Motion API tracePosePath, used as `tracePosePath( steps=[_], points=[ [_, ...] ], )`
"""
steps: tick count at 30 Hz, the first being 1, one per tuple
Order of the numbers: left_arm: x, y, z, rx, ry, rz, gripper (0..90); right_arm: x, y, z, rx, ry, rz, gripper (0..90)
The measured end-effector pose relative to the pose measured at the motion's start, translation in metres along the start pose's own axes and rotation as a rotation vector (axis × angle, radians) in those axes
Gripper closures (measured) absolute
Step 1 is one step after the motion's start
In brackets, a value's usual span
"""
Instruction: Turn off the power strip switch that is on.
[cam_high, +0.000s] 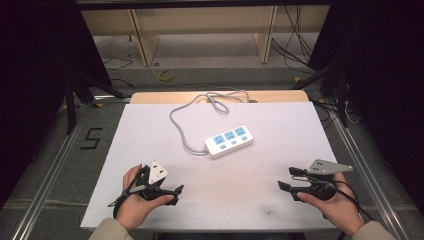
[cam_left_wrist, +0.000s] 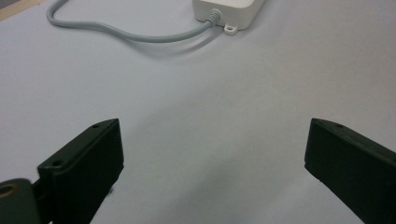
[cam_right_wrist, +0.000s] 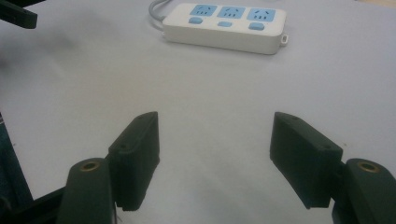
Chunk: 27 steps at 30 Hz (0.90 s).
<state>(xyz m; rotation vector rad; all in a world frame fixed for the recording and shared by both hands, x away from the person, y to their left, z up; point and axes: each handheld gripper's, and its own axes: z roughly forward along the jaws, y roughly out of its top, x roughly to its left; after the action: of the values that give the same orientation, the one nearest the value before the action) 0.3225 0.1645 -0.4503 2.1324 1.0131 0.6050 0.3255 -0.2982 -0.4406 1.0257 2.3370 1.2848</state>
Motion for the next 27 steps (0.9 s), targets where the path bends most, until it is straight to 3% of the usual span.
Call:
tracePosePath(
  steps=[9,20,27],
  points=[
    [-0.002,0.0,0.001,-0.002,0.008,0.006,0.0,-0.002,0.008,0.009,0.002,-0.016,-0.01,37.4],
    [-0.002,0.002,0.002,-0.005,0.014,-0.003,0.3,-0.002,0.027,0.03,0.035,-0.026,-0.058,56.5],
    [-0.003,0.003,0.003,-0.007,0.013,0.0,0.3,0.001,0.043,0.042,0.022,-0.042,-0.092,70.1]
  ],
)
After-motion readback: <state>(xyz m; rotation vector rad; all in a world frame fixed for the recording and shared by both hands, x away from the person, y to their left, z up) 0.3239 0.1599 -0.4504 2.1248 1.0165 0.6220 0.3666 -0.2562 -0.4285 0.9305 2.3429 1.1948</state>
